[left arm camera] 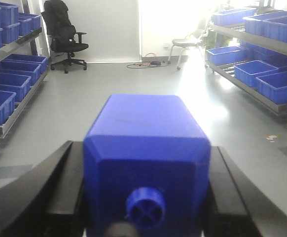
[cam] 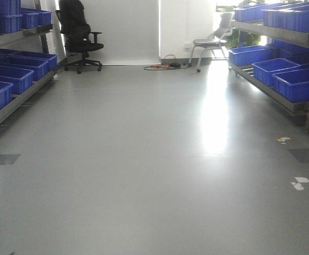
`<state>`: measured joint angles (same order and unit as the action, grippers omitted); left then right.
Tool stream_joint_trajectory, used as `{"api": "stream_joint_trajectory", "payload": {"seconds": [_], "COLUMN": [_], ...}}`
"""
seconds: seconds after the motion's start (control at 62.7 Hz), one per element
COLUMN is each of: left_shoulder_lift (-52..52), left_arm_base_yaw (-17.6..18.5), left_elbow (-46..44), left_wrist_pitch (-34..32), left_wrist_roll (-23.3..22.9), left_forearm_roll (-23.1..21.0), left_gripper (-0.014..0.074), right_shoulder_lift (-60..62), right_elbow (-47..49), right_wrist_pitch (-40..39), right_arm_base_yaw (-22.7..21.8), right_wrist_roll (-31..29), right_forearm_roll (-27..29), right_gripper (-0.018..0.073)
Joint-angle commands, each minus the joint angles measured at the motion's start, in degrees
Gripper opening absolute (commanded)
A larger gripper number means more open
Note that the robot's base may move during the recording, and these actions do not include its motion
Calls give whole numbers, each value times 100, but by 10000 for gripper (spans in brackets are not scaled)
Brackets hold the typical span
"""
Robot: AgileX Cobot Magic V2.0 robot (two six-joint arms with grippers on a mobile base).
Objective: Pick and sort blue part to right shelf
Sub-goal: 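Drive the base down the aisle to the shelf of blue bins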
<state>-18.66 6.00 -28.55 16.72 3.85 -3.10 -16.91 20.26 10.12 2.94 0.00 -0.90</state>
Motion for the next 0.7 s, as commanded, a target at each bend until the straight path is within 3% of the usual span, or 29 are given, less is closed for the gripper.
{"api": "stream_joint_trajectory", "payload": {"seconds": [0.0, 0.686], "left_shoulder_lift": [-53, -53], "left_arm_base_yaw": [2, 2], "left_elbow": [-163, -163], "left_wrist_pitch": [-518, -518], "left_wrist_roll": [-49, -49], "left_forearm_roll": [-6, -6], "left_gripper": [333, 333], "right_shoulder_lift": [-36, -36], "right_elbow": [162, 162], "right_wrist_pitch": [-532, -532], "right_arm_base_yaw": [-37, -37], "right_wrist_roll": [0, 0], "right_forearm_roll": [-51, -51], "right_gripper": [382, 382]}}
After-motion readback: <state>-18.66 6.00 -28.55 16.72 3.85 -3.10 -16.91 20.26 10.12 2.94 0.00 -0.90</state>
